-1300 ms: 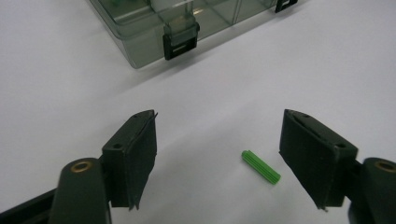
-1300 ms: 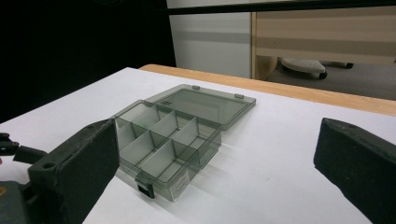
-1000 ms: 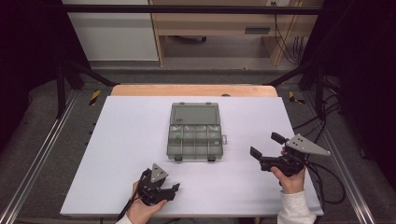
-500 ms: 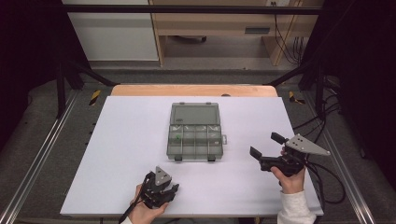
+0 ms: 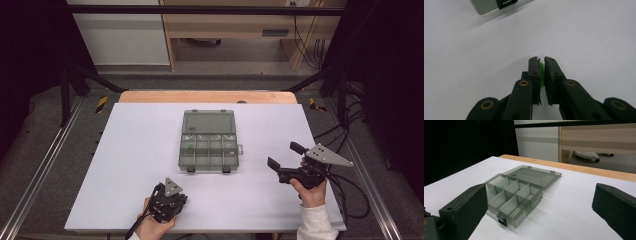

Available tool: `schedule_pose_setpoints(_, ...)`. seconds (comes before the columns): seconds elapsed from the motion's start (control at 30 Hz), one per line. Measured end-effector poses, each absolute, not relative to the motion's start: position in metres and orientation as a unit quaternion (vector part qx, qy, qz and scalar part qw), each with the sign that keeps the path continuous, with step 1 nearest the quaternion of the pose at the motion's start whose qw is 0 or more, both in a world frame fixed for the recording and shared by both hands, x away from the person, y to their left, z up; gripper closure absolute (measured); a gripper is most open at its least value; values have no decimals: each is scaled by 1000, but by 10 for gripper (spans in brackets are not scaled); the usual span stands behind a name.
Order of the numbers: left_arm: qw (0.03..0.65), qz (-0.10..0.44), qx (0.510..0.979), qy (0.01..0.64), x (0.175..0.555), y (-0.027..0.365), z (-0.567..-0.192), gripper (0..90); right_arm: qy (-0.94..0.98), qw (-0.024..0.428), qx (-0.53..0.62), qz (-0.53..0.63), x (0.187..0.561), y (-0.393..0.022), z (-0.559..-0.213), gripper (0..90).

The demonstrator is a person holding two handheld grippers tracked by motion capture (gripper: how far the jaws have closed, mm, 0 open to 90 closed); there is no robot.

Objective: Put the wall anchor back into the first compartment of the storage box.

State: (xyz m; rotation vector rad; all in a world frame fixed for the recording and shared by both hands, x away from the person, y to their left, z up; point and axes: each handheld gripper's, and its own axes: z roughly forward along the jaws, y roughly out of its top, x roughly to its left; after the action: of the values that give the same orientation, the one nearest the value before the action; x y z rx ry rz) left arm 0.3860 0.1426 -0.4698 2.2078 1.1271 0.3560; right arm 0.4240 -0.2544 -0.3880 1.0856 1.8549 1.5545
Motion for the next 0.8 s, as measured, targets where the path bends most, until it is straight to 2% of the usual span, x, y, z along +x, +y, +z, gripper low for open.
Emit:
schedule_pose_setpoints(0.37, 315, 122, 843, 419, 387, 145, -468, 838, 679, 241, 397, 568, 424, -254, -388, 5)
schedule_pose_setpoints(0.8, 348, 133, 831, 413, 388, 150, -454, 839, 680, 241, 396, 568, 424, -254, -388, 5)
